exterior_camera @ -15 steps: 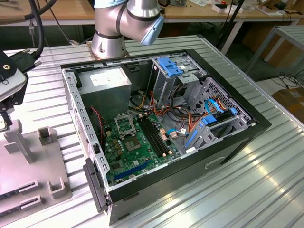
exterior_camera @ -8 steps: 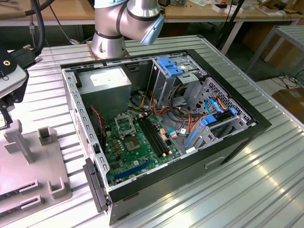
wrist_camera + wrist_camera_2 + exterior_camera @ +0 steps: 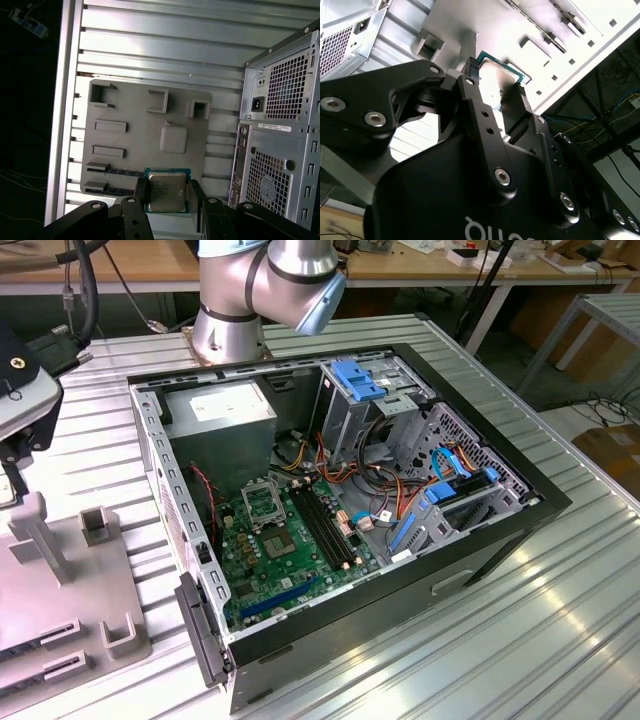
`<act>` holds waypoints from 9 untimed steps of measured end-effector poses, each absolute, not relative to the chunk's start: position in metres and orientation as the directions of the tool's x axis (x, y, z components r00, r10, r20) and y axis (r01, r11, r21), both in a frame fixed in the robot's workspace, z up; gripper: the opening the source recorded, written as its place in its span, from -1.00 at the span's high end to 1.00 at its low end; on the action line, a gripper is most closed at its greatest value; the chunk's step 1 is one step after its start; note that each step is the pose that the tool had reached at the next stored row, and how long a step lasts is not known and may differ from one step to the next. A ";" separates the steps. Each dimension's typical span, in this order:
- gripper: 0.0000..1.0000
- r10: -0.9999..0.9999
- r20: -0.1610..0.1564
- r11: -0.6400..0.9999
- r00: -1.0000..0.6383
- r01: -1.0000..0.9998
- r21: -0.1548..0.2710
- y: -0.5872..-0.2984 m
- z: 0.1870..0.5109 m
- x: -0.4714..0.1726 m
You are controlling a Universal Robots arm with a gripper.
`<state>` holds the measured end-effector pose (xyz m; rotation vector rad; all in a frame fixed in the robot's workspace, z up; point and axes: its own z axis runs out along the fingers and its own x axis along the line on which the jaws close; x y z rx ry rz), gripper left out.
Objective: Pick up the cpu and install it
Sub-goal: 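Pick up the cpu and move it towards the insertion slot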
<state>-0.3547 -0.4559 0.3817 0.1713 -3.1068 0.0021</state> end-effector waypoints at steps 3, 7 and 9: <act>0.12 -0.110 0.030 0.994 -0.993 -0.110 0.000 -0.456 0.382 -0.350; 0.12 -0.110 0.030 0.994 -0.994 -0.110 0.000 -0.456 0.382 -0.343; 0.12 -0.110 0.030 0.994 -0.994 -0.110 0.000 -0.456 0.382 -0.340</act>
